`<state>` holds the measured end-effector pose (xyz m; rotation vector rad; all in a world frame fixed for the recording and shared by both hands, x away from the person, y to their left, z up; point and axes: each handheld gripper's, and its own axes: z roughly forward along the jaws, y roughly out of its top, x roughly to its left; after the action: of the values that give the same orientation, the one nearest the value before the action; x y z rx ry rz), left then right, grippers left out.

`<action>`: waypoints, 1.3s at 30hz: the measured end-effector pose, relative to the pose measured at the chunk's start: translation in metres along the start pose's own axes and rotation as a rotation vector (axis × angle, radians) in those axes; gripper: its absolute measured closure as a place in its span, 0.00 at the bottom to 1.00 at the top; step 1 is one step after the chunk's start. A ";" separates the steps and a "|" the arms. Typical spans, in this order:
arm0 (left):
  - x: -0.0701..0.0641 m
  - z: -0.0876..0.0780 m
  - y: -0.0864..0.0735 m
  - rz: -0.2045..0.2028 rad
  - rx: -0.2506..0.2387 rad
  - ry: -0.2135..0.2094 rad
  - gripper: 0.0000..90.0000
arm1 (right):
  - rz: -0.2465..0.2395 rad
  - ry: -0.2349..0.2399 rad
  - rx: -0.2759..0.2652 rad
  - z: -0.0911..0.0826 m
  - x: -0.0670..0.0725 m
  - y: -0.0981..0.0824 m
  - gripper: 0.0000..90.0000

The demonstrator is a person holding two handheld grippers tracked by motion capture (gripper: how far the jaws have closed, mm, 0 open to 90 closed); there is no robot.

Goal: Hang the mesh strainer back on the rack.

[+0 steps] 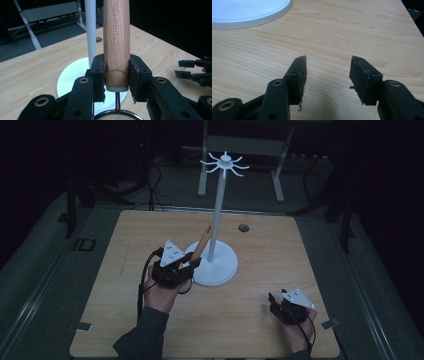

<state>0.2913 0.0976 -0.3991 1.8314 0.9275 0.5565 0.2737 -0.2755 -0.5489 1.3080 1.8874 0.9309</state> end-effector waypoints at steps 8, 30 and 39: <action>-0.001 -0.002 0.005 -0.001 -0.022 0.003 0.76 | 0.001 -0.001 0.000 0.000 0.000 0.000 0.52; -0.002 -0.006 0.025 -0.023 -0.100 0.022 0.76 | -0.001 -0.004 -0.002 -0.001 -0.001 0.000 0.52; 0.000 -0.006 0.036 -0.037 -0.138 0.037 0.76 | -0.001 -0.004 0.000 -0.001 -0.001 0.000 0.52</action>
<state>0.2993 0.0921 -0.3639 1.6825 0.9233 0.6177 0.2733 -0.2764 -0.5488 1.3086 1.8851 0.9271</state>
